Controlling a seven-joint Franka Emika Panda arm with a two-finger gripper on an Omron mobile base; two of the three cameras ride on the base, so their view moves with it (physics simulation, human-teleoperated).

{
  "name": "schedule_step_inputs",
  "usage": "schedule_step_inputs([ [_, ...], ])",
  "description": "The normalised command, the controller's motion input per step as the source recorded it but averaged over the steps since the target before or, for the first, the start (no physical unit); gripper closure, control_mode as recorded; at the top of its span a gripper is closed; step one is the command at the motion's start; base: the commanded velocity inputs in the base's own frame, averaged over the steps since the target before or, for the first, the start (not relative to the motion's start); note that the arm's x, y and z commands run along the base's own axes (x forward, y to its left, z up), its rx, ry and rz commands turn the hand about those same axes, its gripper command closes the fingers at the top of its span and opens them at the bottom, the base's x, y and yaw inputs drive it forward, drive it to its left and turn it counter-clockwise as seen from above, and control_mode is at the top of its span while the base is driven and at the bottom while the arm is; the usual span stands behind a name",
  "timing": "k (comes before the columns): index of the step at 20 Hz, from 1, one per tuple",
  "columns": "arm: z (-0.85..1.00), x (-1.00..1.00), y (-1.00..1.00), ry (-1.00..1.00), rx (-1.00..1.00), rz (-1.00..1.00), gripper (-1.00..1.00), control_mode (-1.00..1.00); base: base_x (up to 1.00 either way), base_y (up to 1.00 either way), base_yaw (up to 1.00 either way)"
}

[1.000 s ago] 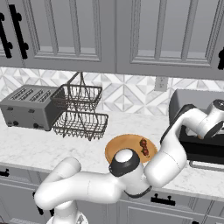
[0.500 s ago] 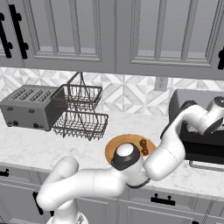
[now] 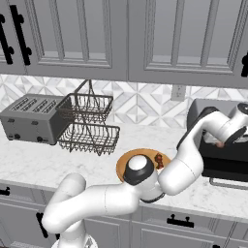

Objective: Pick up the kebab skewer and baguette bread, and place them inside the toaster oven. Close the toaster oven door and start by setting the timer.

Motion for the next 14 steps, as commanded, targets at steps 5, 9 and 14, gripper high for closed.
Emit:
schedule_step_inputs([
  [5,-0.07,0.14,0.13,-0.02,0.00,0.00,1.00,-1.00,0.00,0.00,0.00],
  [9,-0.03,0.19,0.08,-0.03,0.00,0.00,1.00,-1.00,0.00,0.00,0.00],
  [14,0.00,0.17,0.02,-0.01,0.00,0.00,1.00,-1.00,0.00,0.00,0.00],
])
